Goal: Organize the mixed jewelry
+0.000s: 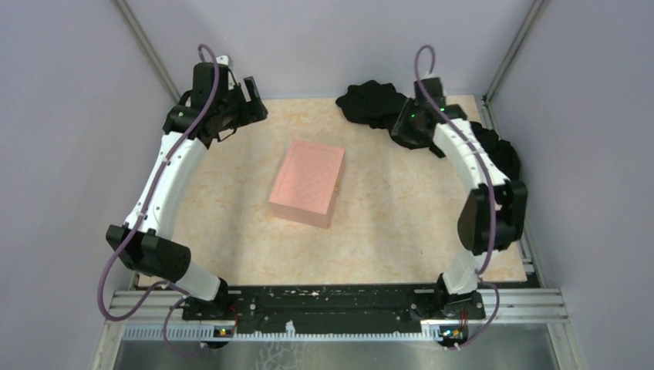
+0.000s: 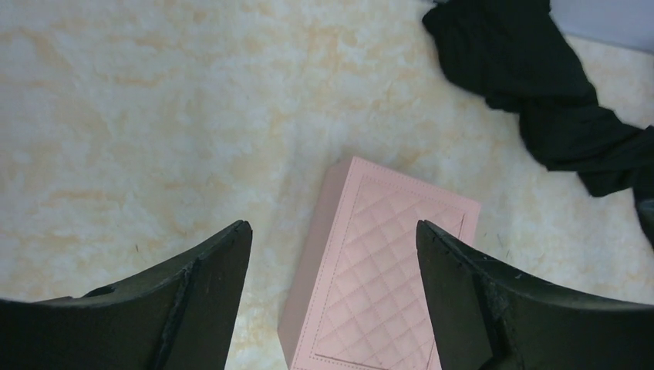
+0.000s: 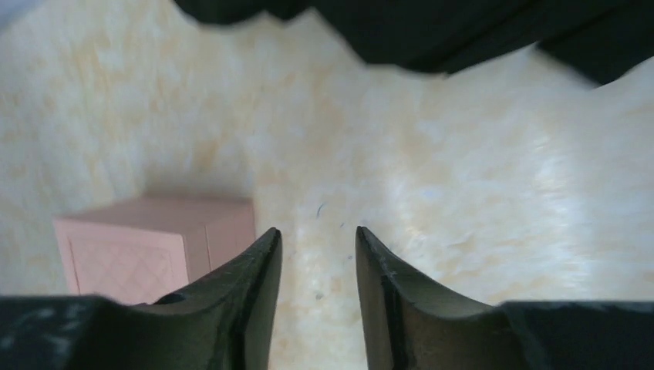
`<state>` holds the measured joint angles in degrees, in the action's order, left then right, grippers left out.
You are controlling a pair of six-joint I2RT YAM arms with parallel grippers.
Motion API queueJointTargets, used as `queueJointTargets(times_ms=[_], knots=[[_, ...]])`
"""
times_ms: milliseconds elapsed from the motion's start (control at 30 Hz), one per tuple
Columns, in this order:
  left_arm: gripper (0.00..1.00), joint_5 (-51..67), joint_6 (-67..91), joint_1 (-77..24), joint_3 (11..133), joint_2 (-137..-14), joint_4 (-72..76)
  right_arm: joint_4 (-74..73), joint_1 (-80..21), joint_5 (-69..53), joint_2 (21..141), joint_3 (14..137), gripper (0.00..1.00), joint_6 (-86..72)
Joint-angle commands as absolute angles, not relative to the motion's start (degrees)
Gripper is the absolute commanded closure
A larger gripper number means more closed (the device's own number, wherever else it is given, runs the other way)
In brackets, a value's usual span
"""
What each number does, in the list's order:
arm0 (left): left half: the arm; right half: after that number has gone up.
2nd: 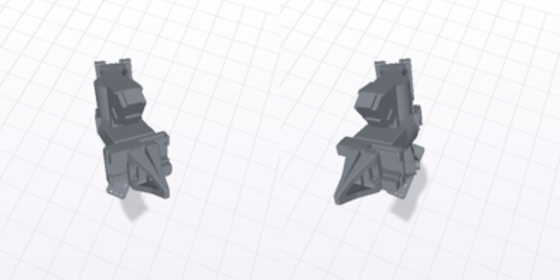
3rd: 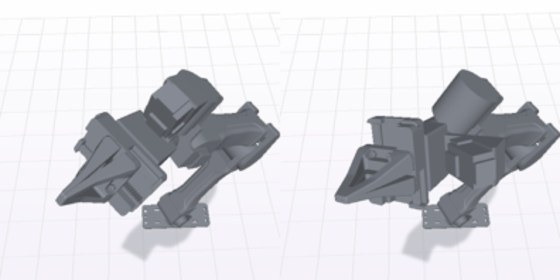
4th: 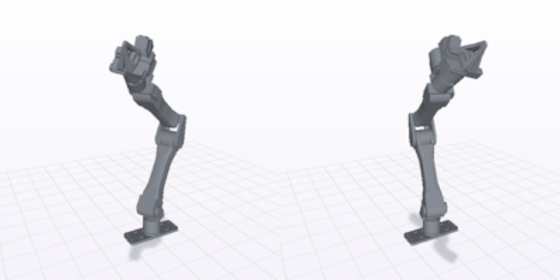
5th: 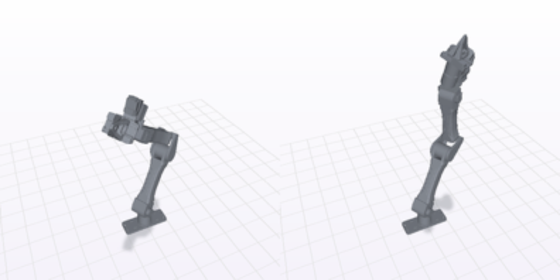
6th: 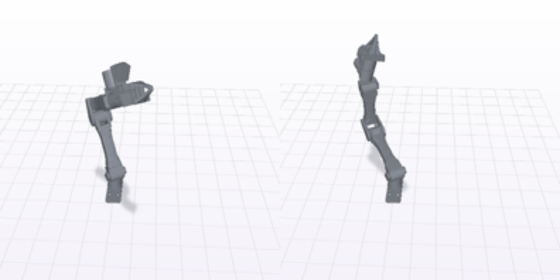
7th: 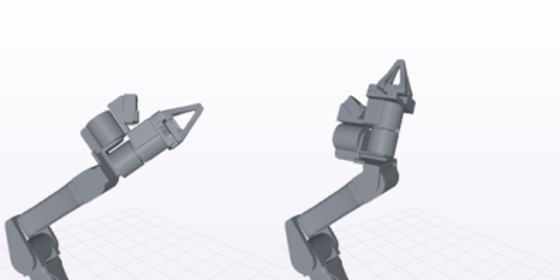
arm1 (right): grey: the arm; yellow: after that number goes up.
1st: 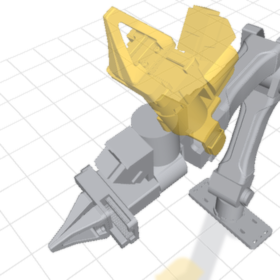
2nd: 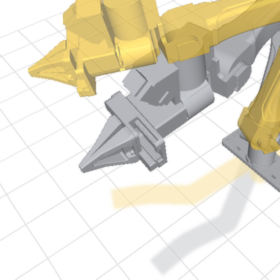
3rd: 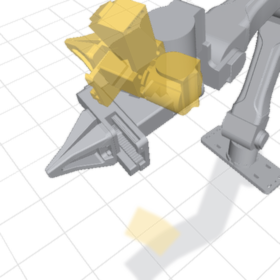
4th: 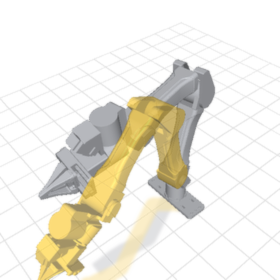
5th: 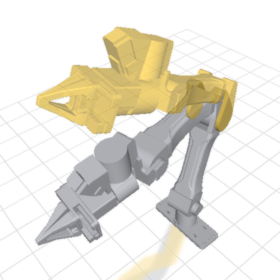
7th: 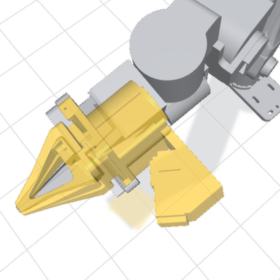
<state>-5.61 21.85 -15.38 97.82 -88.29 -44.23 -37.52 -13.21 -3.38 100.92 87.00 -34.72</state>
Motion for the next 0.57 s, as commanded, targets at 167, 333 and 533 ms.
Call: queueJointTargets(times_ms=[167, 333, 533], knots=[[0.14, -4.9, 14.1, -14.6, 107.7, -86.1, -40.4, -45.3, -10.7, 21.8, 84.3, 105.3, 0.53, -21.1], [0.08, -5.4, 12.6, -14.6, 101.7, -80.8, -32.4, -32.4, -10.7, 20.6, 72.9, 94.2, 0.51, -21.6], [0.01, 5.8, 11.5, -14.7, 83.5, -69.4, -12.4, -24.3, -10.7, 25.1, 65.2, 84.3, 0.47, -23.5]])
